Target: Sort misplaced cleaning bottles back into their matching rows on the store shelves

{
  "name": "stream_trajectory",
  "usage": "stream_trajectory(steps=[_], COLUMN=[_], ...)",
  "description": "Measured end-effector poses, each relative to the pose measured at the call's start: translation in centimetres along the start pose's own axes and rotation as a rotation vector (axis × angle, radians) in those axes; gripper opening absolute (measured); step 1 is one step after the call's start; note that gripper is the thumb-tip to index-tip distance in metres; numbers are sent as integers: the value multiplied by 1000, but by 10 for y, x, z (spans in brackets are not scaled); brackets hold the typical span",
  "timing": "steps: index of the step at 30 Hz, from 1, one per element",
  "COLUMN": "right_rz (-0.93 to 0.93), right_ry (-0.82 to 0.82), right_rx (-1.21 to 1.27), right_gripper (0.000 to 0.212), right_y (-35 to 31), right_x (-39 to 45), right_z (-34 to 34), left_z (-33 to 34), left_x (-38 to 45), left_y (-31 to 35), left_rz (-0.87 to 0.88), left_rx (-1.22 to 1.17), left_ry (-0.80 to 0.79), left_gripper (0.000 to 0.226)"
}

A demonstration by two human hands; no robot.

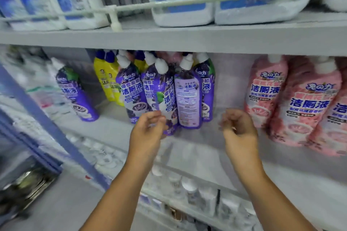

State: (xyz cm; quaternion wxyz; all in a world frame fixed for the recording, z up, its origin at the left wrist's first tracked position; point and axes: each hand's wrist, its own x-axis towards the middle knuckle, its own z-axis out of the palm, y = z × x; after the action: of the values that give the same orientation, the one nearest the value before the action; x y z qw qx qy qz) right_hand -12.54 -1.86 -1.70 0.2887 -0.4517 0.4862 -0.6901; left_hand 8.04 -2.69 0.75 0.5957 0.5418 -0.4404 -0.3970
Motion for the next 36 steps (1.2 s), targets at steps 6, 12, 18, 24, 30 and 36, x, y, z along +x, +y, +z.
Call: stream_trajectory(steps=[6, 12, 18, 24, 30, 36], right_rz=[24, 3, -110, -121, -83, -92], right_ry=[-160, -140, 143, 308, 317, 261], right_rx=[-107, -333, -710, -810, -810, -825], right_gripper=[34, 44, 69, 49, 38, 37], right_y=[0, 5, 20, 22, 17, 16], right_x=[5, -7, -12, -11, -10, -10], right_z=[67, 143, 188, 201, 198, 198], left_z=[-63, -97, -97, -123, -164, -157], left_x=[57, 132, 180, 185, 212, 245], left_y=[-8, -11, -34, -41, -33, -46], left_rz=[112, 210, 246, 277, 310, 272], left_rx=[33, 207, 348, 427, 403, 362], left_ry=[146, 129, -151, -140, 112, 176], left_gripper=[13, 43, 46, 51, 73, 61])
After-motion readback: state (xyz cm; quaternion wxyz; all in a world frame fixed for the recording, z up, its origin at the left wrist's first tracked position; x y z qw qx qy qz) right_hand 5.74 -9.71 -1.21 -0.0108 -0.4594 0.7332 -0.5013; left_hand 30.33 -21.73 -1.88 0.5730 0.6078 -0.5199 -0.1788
